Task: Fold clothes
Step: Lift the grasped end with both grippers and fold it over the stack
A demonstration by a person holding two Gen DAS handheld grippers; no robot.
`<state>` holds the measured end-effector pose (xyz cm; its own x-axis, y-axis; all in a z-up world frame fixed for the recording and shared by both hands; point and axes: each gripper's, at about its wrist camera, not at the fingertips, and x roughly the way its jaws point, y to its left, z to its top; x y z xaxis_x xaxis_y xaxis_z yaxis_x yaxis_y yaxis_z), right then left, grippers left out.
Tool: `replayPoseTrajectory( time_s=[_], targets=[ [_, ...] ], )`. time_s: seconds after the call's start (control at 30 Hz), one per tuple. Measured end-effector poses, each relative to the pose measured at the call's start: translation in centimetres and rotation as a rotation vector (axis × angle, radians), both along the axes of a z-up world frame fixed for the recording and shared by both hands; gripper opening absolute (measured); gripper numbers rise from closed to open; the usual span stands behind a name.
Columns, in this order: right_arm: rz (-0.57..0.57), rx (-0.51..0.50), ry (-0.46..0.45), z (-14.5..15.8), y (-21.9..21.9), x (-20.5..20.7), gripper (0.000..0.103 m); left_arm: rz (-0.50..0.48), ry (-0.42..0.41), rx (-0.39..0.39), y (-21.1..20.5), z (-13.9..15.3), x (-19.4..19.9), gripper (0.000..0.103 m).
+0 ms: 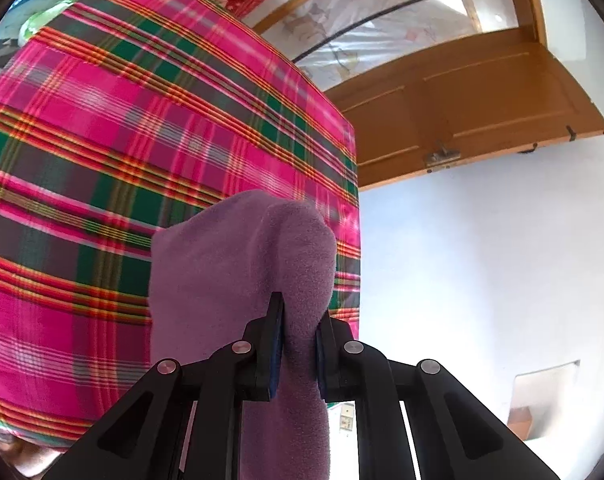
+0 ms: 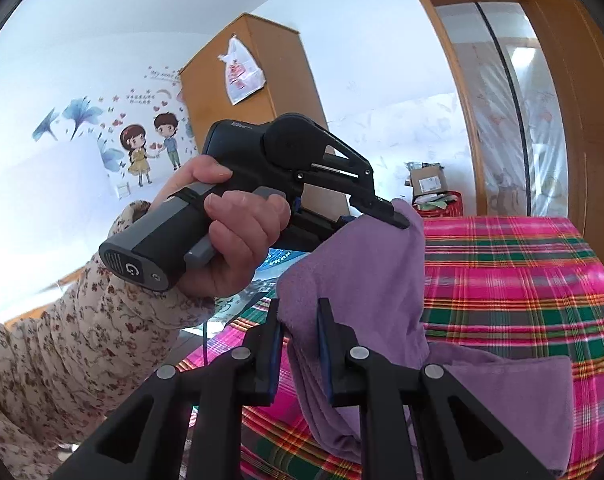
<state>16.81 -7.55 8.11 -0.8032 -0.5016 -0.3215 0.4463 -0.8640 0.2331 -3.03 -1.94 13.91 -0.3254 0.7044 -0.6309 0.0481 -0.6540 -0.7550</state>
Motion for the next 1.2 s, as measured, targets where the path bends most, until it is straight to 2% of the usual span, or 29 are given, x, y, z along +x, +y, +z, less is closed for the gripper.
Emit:
replayPoseTrajectory(
  time_s=[0.7,1.2],
  targets=[
    [-0.127,-0.101,-0.025,-0.2,6.6,0.6,0.016,-0.105,-0.021,-0.059,7.7,-0.2,-2.0,0.014],
    [-0.284,-0.143,-0.094,-2.5,11.8,1.9,0.016,-0.21,-0.089,-0.094,14.2,-3.9,-3.9,0.014]
  ],
)
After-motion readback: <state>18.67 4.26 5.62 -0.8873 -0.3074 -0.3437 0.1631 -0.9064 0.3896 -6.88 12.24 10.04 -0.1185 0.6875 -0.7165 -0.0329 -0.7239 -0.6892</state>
